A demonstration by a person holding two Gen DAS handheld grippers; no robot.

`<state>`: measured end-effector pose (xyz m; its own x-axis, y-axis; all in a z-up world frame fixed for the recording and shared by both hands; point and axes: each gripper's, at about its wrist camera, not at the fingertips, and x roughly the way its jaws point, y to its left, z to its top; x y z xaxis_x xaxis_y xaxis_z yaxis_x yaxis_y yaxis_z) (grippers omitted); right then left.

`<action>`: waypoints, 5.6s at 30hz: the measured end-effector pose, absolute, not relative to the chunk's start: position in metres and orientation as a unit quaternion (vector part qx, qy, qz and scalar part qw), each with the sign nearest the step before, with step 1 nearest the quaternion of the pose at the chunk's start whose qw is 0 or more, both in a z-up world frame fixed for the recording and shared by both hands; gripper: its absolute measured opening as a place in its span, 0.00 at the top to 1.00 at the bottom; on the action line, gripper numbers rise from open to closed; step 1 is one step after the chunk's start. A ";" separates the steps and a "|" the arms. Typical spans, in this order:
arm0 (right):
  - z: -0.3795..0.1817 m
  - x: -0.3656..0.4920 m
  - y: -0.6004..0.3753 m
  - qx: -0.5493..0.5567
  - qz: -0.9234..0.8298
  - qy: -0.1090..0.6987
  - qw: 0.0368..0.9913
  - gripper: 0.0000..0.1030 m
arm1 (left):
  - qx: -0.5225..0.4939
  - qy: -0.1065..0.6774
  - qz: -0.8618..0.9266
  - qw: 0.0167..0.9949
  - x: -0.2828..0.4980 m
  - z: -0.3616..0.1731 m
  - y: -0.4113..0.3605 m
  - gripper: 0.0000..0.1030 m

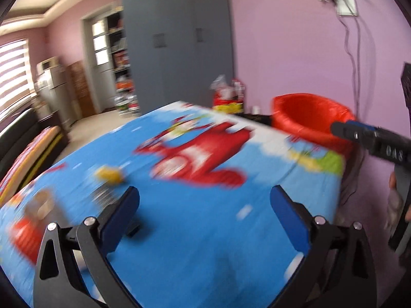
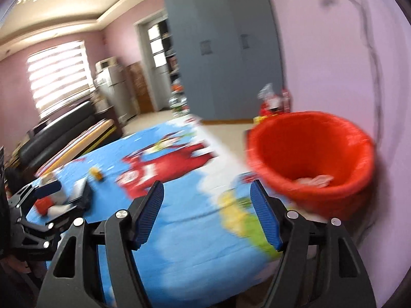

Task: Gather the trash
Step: 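Open both grippers to drop the plastic bags into the bucket, then move both open grippers back over the remaining trash on the bed, then grasp the black instruction box with the right gripper while the left gripper grasps a white foam roll, then carry the black box and white foam roll toward the red bucket with both grippers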

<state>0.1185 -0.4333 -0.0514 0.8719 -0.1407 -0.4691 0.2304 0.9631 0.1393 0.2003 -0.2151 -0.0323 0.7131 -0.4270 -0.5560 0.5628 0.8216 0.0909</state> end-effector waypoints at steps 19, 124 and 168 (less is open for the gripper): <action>-0.081 0.194 -0.226 -0.008 0.056 0.330 0.942 0.35 | 0.036 0.297 -0.051 0.953 0.185 -0.044 0.009 0.04; -0.023 0.103 -0.287 0.039 0.028 0.200 0.979 0.62 | 0.066 0.206 -0.251 0.943 0.133 0.013 -0.126 0.68; -0.051 0.138 -0.628 0.102 -0.251 0.198 0.942 0.62 | 0.071 0.282 -0.498 0.817 0.287 -0.013 -0.508 0.67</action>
